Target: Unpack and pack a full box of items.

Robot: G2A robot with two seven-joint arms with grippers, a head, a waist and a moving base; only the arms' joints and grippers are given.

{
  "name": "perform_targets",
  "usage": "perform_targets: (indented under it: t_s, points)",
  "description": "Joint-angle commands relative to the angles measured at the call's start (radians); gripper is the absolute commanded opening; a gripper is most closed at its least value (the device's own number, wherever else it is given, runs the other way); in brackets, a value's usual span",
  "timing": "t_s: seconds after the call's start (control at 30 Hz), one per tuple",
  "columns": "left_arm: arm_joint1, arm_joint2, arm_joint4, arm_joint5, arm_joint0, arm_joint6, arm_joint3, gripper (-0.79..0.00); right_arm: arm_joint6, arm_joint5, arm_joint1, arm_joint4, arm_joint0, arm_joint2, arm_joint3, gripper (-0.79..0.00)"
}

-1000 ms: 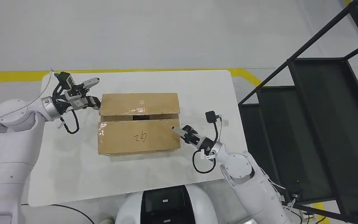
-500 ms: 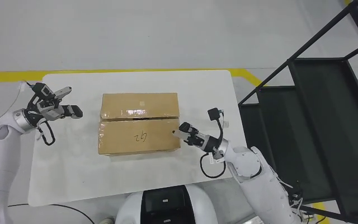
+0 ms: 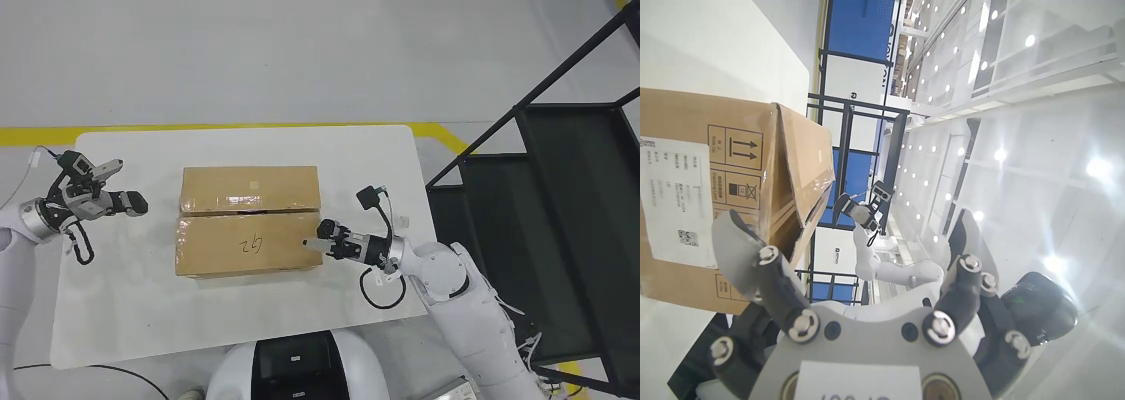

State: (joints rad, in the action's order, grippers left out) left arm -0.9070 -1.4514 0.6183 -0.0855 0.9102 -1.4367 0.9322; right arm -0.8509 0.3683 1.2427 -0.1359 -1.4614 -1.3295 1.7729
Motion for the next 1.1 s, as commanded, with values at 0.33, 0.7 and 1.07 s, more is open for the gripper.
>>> perform_targets:
  t_s: [0.33, 0.7, 1.07]
  points:
    - [0.003, -0.006, -0.002, 0.015, 0.036, 0.049, 0.056, 0.0, 0.057, 0.036, -0.009, -0.019, 0.019, 0.0, -0.047, 0.0]
    - [0.007, -0.015, -0.004, 0.009, 0.076, 0.097, 0.121, 0.0, 0.091, 0.028, -0.008, -0.05, 0.099, 0.057, -0.153, 0.0]
    - [0.011, -0.018, -0.003, 0.017, 0.092, 0.098, 0.141, 0.0, -0.169, 0.173, -0.022, 0.244, 0.13, 0.096, -0.189, 0.0]
